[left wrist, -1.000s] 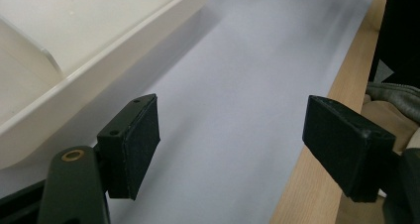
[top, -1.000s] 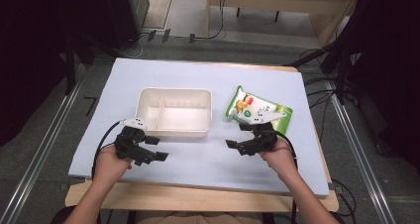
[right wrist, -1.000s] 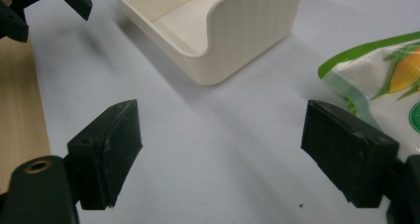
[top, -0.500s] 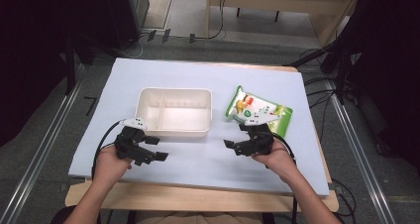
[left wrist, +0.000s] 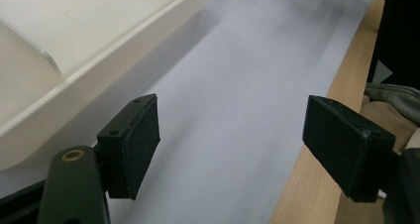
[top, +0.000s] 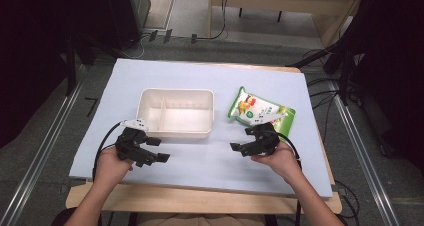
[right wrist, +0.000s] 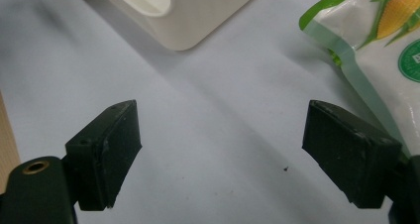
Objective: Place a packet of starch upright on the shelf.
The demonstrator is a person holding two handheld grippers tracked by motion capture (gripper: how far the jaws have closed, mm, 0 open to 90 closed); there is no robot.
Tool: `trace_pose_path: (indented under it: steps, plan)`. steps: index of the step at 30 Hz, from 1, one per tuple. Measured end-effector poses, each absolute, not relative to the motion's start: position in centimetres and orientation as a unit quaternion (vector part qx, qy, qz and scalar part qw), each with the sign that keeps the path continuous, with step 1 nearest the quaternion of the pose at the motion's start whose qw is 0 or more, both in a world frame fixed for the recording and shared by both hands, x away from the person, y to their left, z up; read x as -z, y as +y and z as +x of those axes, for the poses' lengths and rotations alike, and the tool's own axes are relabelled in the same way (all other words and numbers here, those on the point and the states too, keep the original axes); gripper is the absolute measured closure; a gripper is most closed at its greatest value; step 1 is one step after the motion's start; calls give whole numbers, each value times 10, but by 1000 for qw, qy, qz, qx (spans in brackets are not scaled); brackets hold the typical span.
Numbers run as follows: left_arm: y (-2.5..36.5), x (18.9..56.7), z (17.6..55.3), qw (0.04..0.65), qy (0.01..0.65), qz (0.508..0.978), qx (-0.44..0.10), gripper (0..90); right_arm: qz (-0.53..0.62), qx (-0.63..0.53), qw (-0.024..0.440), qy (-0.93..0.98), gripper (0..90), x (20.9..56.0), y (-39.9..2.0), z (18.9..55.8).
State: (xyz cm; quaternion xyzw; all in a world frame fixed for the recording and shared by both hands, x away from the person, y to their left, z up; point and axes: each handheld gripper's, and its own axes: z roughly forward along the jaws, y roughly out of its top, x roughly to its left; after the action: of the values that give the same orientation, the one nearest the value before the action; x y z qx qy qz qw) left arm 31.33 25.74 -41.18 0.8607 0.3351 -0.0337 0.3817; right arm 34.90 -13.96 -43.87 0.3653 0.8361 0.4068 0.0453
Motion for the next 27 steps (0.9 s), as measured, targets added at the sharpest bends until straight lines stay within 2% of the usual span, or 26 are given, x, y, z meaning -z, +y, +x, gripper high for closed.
trace_pose_path:
  steps: [3,22,24,27]
  plan:
    - [257,412,313,382,335,861,34,230,366,-411,49,833,198,438,-140,349]
    - [258,412,313,382,336,860,35,230,365,-400,61,839,265,439,-142,350]
    - [258,412,313,382,336,860,34,230,367,-400,67,837,296,438,-142,350]
    - [258,412,314,382,335,861,34,230,366,-402,80,836,395,439,-145,354]
